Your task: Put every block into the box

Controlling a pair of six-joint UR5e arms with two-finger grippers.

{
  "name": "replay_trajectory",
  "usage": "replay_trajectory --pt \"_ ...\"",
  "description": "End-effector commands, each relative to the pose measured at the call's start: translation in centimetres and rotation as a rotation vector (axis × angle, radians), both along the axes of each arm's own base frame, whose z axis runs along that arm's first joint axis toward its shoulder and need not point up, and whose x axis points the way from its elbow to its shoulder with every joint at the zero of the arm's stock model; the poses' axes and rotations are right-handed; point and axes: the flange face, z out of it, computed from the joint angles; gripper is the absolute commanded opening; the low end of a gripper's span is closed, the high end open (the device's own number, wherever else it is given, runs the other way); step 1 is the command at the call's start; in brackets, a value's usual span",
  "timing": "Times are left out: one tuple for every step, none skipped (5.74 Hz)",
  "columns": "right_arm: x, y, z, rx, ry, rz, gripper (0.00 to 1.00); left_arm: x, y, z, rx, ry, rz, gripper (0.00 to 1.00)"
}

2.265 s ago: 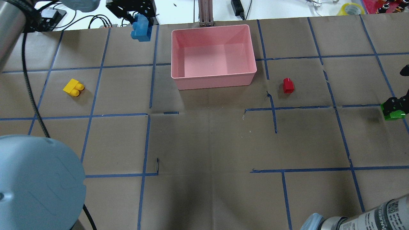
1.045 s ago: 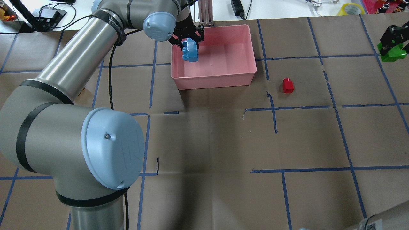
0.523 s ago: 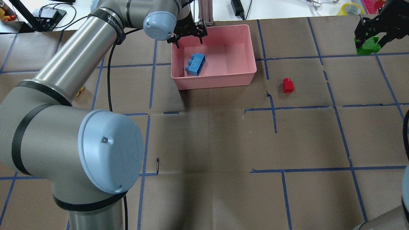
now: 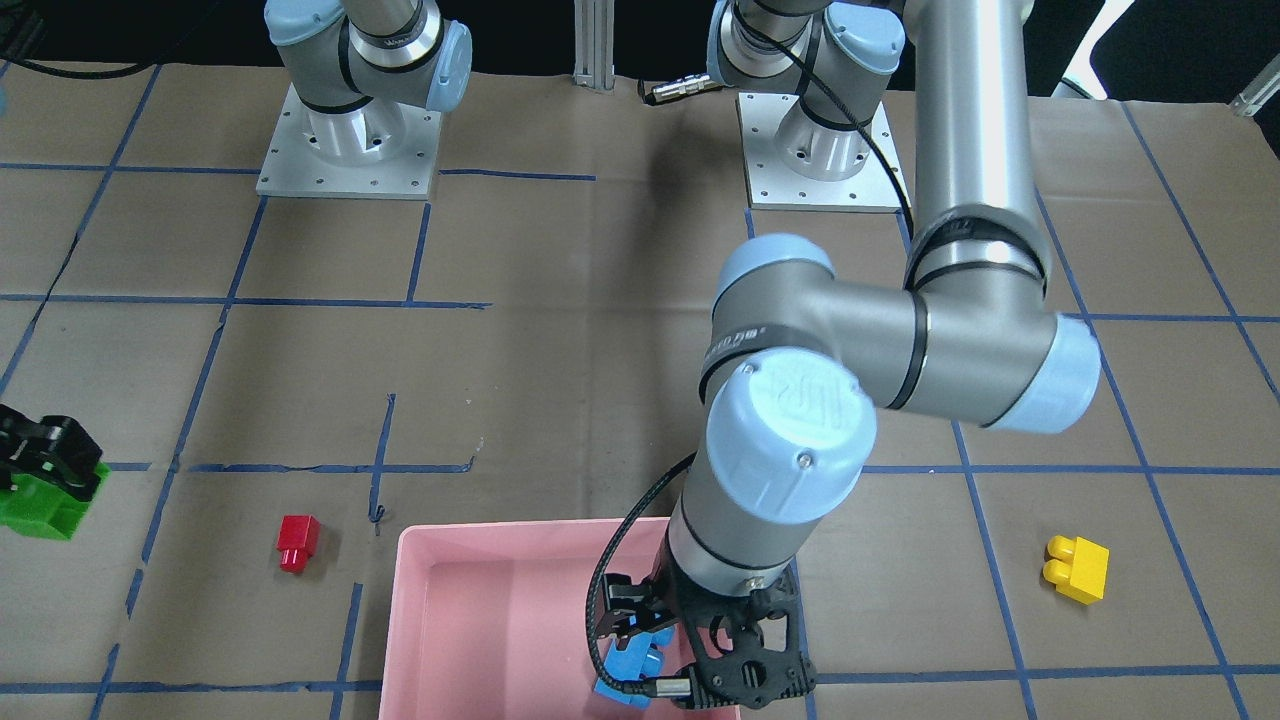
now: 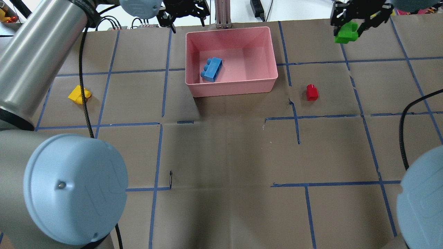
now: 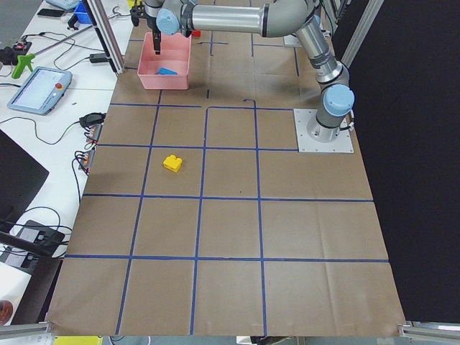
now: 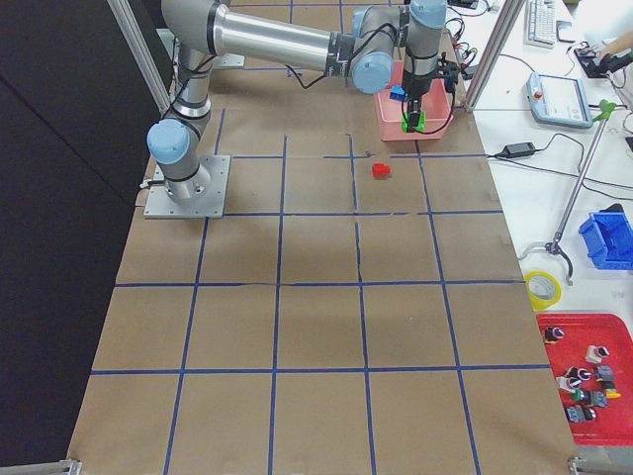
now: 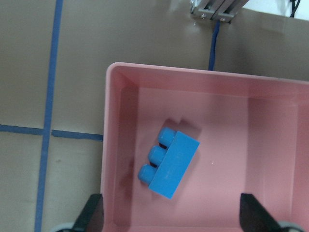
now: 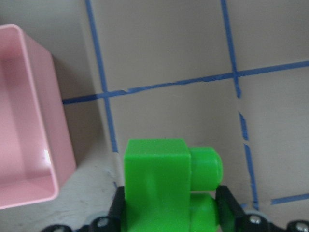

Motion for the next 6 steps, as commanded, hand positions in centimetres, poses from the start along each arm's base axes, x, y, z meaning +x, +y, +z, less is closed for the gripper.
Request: replay_trajectory --pt "11.1 -3.6 -2.4 -0.005 -0.135 0.0 0.05 11.6 -0.2 2.6 0.035 -0.032 -0.044 0.99" --pt "16.2 -5.1 -5.8 0.029 -0.158 -0.012 0.05 18.6 -0.7 2.4 0.045 -0.04 -0.051 0.99" --pt "19.4 -5.6 -7.5 0.047 -0.169 -0.031 0.05 24.3 -0.5 1.7 0.055 -0.057 -0.139 0.99" --pt "20.8 -5.9 -9.4 0.044 -0.175 -0.042 0.08 30.1 0.4 0.8 0.071 -0.058 -0.174 0.99" --pt "22.0 -5.5 -10.0 0.065 -0.204 -0.044 0.13 34.7 1.7 0.0 0.085 -0.062 -0.245 0.99" --pt "22.2 -5.6 -9.6 0.056 -0.214 -0.04 0.85 38.6 3.5 -0.7 0.107 -0.091 -0.395 0.99"
